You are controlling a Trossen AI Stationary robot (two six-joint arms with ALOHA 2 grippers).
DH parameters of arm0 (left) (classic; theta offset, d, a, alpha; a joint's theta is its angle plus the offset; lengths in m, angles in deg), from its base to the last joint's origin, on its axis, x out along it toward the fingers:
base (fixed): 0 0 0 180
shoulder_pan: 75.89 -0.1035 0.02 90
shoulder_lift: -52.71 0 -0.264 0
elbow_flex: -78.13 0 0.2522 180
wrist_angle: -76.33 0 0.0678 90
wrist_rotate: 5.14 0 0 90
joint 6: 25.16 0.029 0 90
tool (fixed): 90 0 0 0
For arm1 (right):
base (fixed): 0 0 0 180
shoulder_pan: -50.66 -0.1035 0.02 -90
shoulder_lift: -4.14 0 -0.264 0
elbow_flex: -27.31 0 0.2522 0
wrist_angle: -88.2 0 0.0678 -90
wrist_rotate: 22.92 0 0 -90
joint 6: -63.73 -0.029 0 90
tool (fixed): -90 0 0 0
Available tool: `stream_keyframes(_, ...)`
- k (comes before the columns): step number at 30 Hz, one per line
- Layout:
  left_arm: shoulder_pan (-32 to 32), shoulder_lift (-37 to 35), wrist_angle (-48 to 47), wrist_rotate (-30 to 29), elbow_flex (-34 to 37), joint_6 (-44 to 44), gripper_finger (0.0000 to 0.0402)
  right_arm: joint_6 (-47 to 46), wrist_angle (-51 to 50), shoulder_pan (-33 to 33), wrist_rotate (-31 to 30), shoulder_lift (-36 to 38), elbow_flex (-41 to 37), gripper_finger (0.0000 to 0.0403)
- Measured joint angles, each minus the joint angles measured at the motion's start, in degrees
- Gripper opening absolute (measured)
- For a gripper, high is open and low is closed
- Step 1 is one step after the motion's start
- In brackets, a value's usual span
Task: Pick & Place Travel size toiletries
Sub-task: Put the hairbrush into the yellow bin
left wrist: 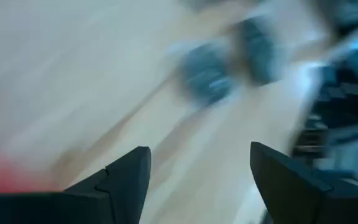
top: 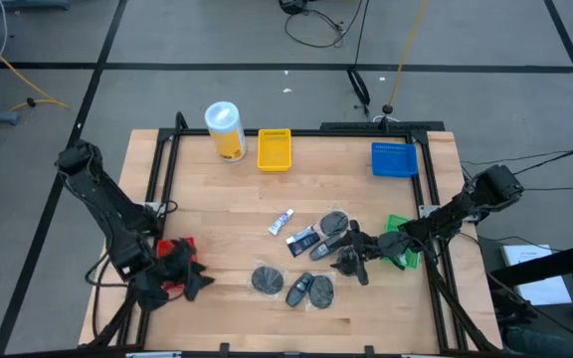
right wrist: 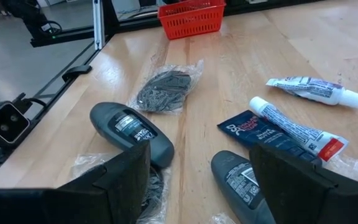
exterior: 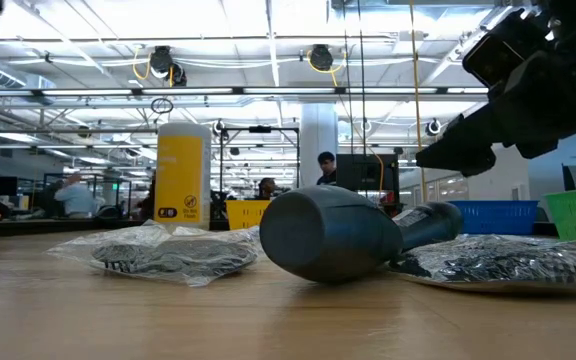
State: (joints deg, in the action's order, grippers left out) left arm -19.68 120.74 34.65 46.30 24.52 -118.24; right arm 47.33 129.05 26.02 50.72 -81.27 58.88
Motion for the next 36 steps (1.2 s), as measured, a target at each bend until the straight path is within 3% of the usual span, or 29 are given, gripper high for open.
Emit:
stream_keyframes(7, -4.02, 3.75, 25.81, -12.3, -0.07, 46.24, 0.0271, 2.52, 0.94, -0.62, -0.06, 0.0, 0.0, 0.0265)
stream_keyframes(12, -10.08, 8.66, 37.0, -15.56, -0.07, 64.87, 0.0271, 4.78, 1.34, -2.25, -0.3, 0.0, 0.0, 0.0265)
stream_keyframes(18, -19.54, 15.71, 45.93, -13.38, -0.07, 72.7, 0.0271, 7.08, 1.7, -3.53, -3.16, 0.0, 0.0, 0.0265)
stream_keyframes(27, -30.27, 26.39, 62.6, 3.48, -0.07, 80.15, 0.0271, 10.84, 0.03, -6.98, -3.04, -1.03, 3.39, 0.0265)
stream_keyframes(30, -31.75, 28.8, 64.55, 6.24, -0.07, 80.81, 0.0271, 12.34, -1.98, -7.98, -2.95, -2.91, 5.64, 0.0265)
stream_keyframes(36, -32.09, 30.37, 63.56, 7.1, 0.02, 80.55, 0.0271, 13.99, -7.63, -8.48, 4.98, -8.98, 11.63, 0.0265)
